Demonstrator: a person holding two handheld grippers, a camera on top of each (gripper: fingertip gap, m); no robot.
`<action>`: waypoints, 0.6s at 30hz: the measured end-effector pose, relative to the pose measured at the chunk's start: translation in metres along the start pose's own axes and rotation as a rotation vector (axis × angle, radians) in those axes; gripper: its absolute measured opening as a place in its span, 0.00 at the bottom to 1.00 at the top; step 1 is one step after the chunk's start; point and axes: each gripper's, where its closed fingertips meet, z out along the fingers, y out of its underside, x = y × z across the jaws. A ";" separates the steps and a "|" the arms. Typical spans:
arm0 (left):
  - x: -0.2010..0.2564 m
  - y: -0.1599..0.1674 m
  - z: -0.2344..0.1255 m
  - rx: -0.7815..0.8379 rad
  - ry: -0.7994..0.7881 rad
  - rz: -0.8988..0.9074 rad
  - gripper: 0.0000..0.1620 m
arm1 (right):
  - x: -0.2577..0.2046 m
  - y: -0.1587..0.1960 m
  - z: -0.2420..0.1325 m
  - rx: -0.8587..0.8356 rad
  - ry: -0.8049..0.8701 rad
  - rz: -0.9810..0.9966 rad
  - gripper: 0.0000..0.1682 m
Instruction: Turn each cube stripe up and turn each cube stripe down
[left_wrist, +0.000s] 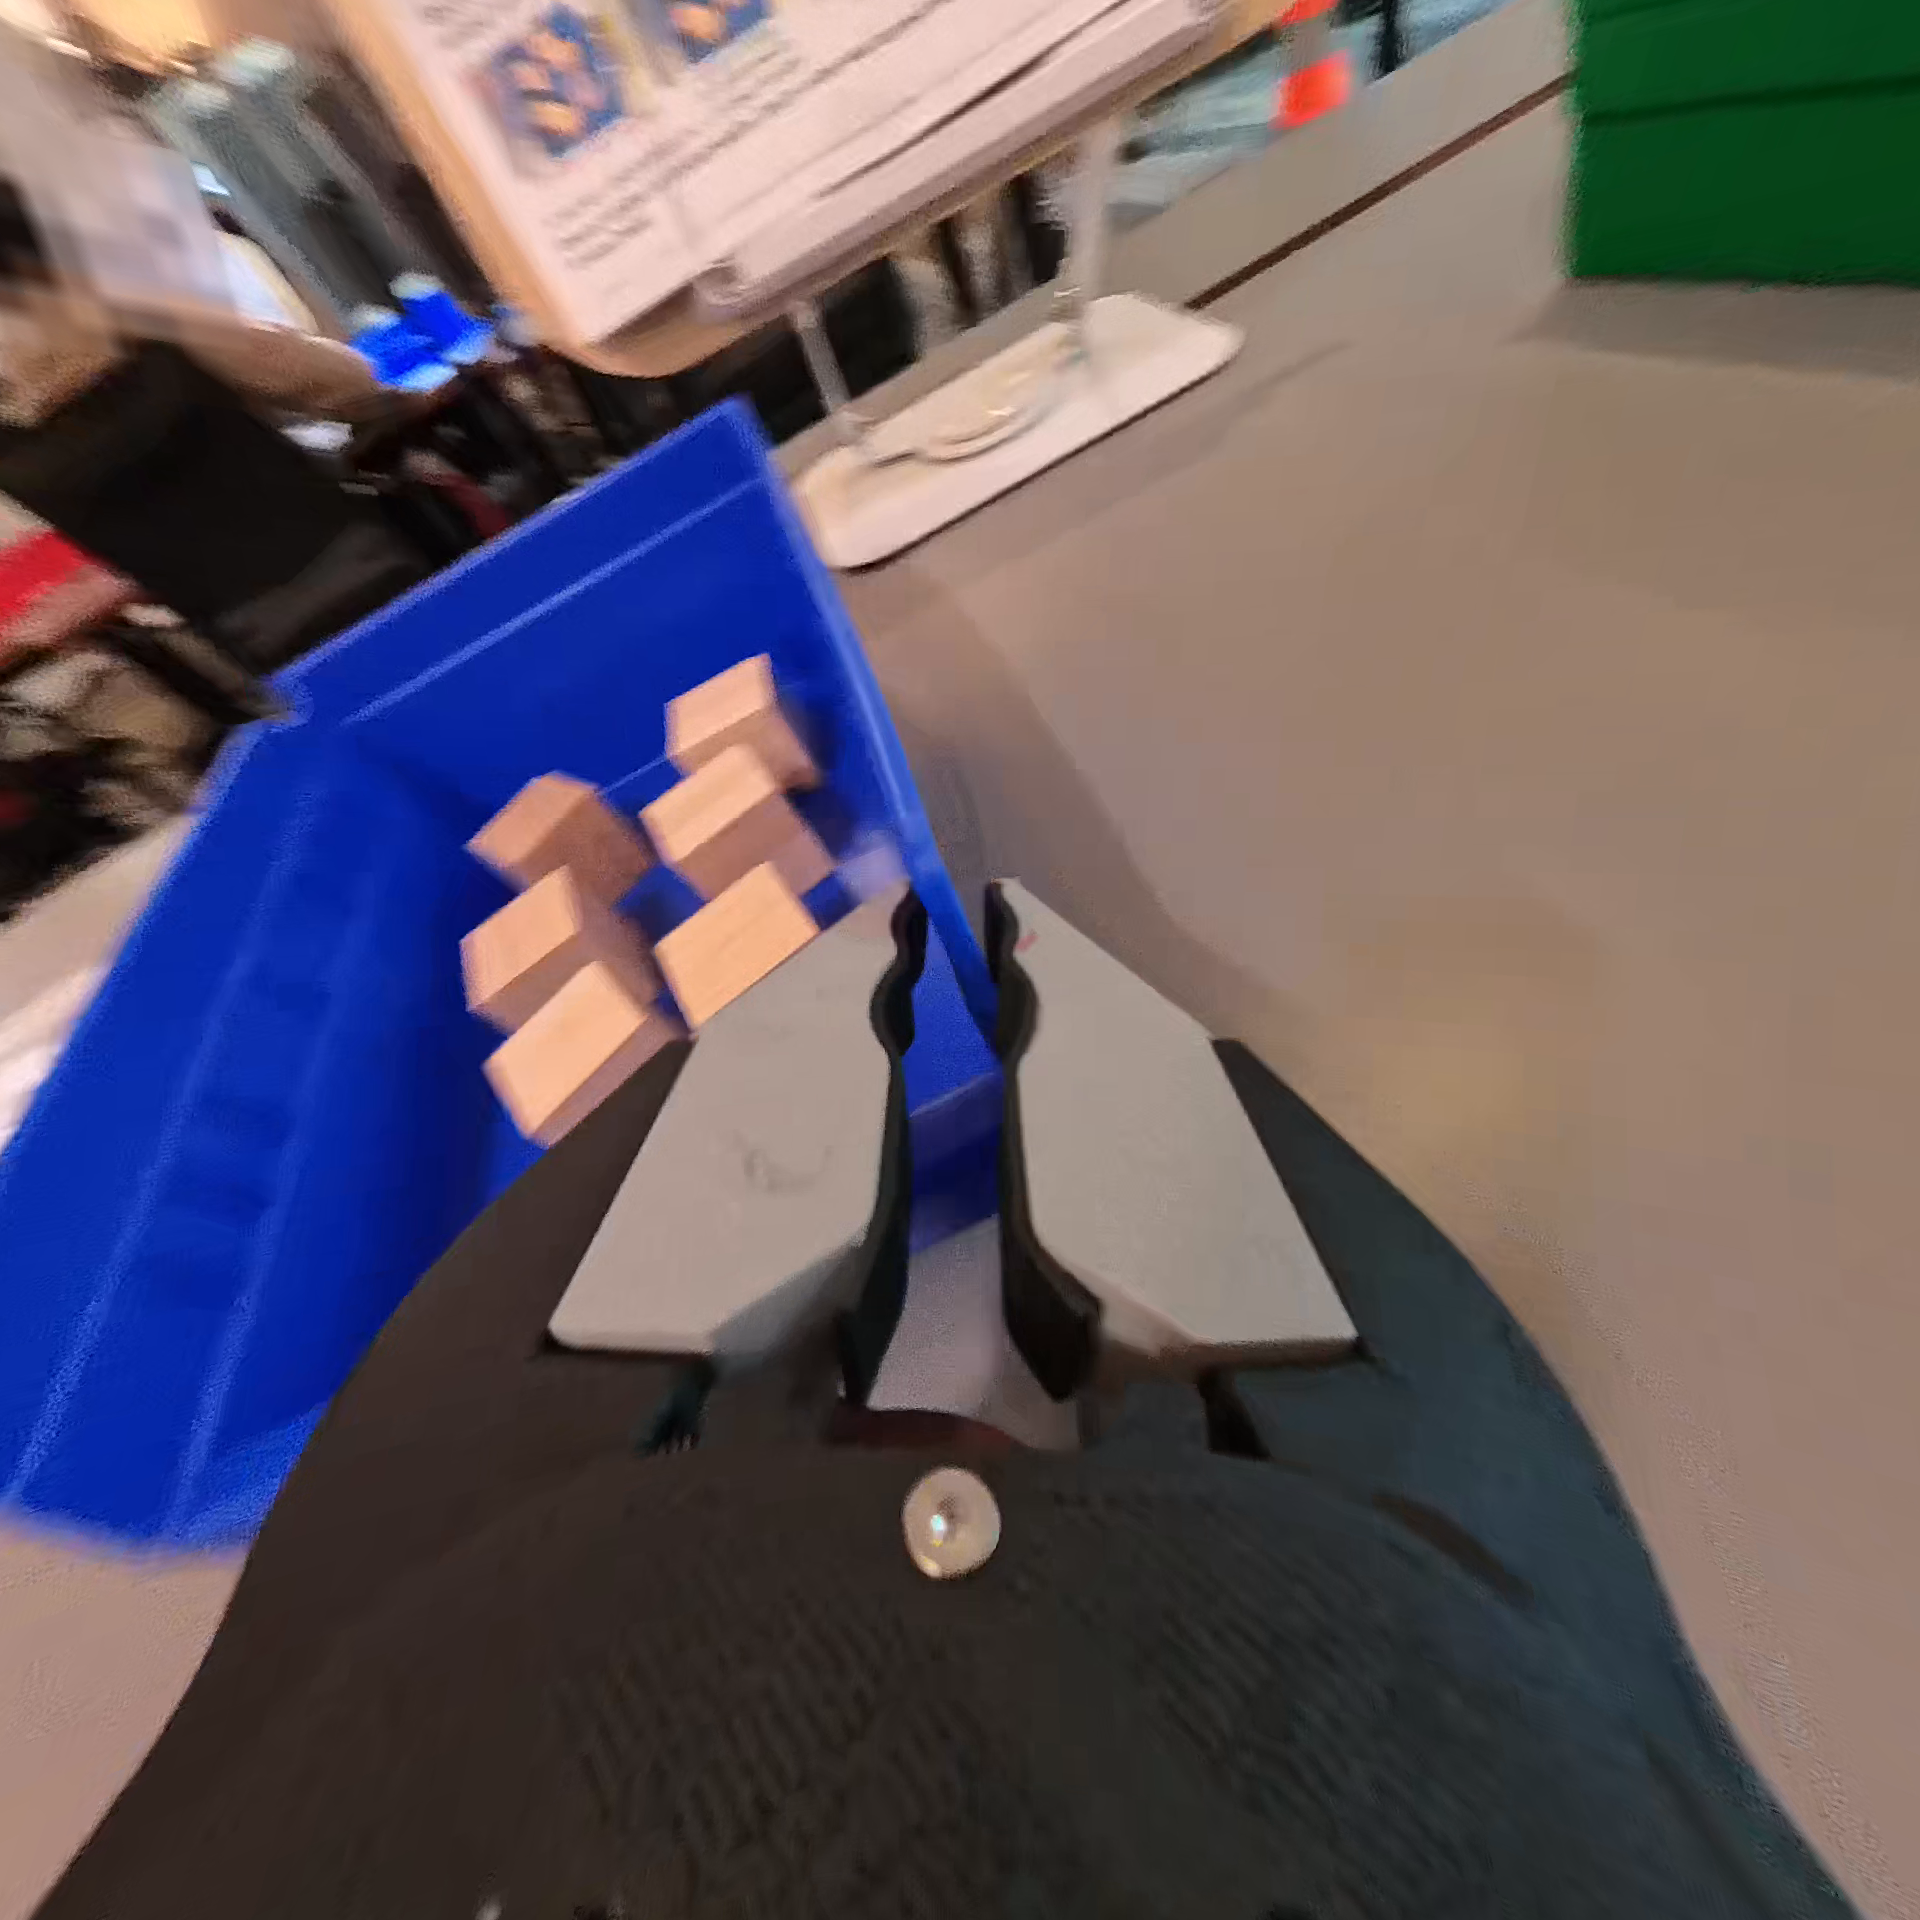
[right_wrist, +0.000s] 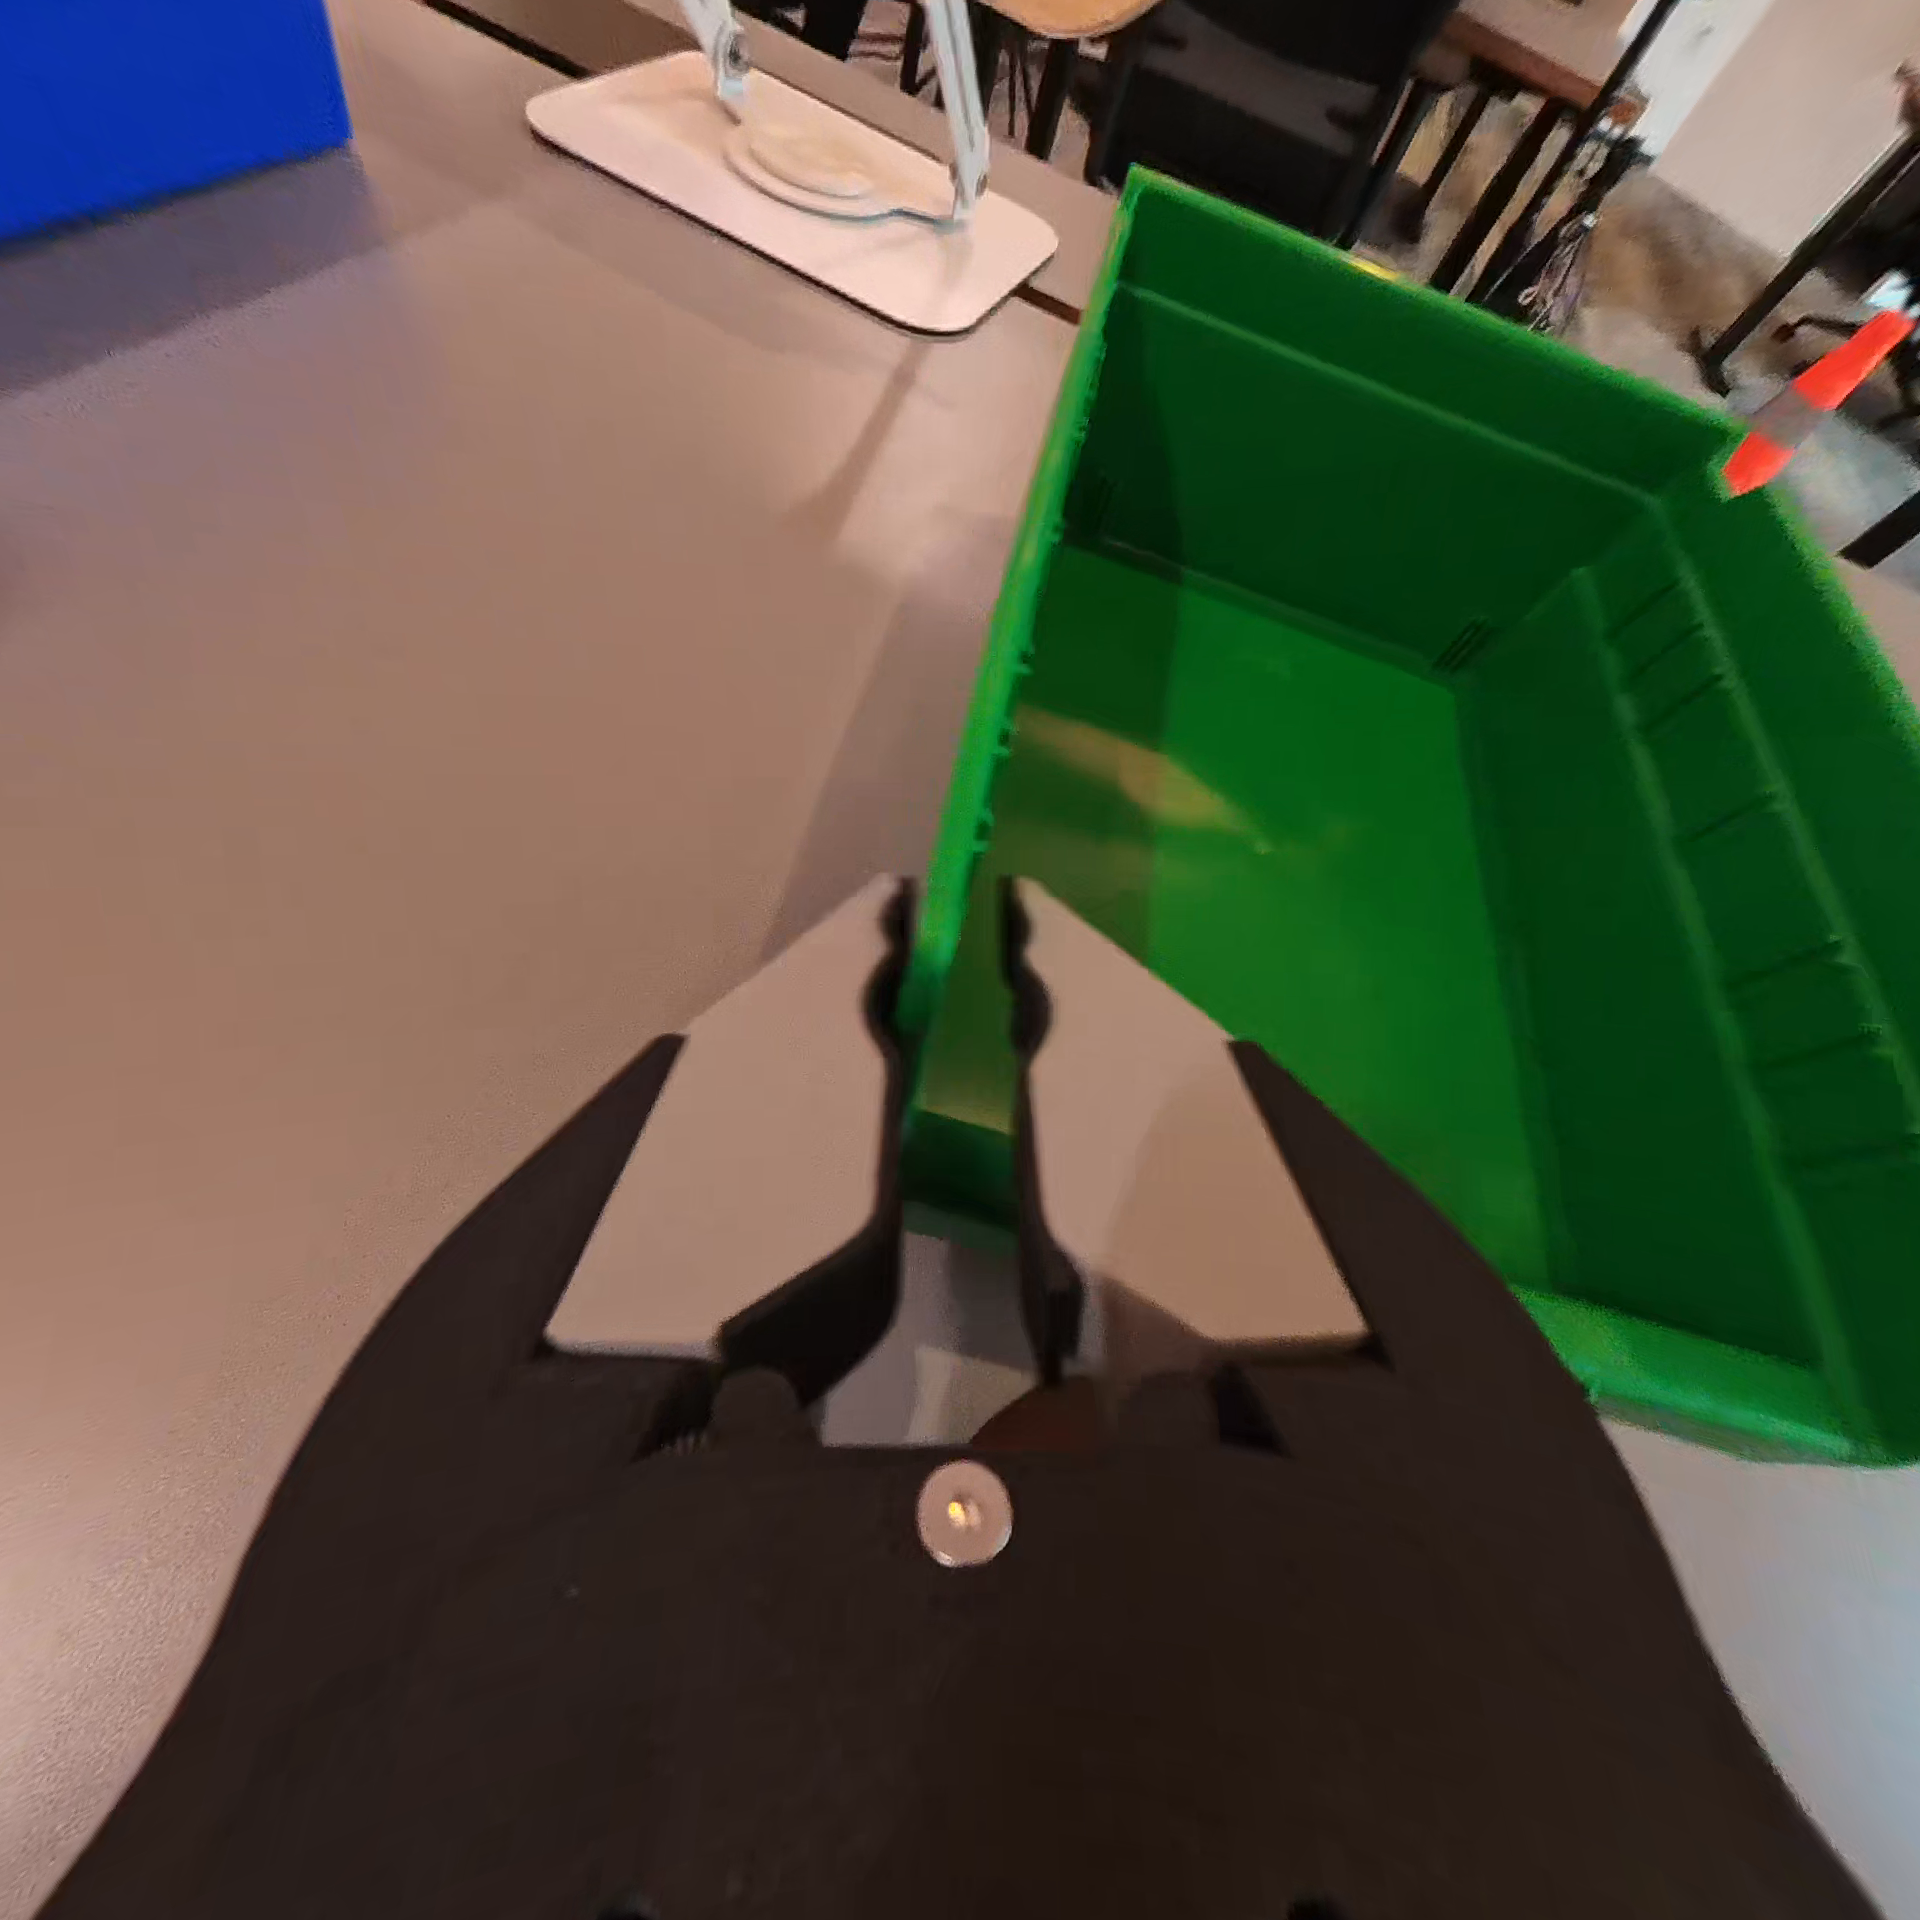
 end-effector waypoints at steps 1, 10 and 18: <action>-0.015 0.006 -0.002 -0.007 -0.071 0.020 0.02 | 0.005 0.002 0.000 -0.019 0.031 0.016 0.02; -0.079 0.046 -0.030 -0.016 -0.120 -0.196 0.02 | 0.035 0.009 0.003 -0.082 0.255 -0.021 0.03; -0.038 0.024 -0.027 0.021 -0.031 -0.196 0.10 | 0.034 0.006 -0.005 -0.100 0.319 -0.104 0.07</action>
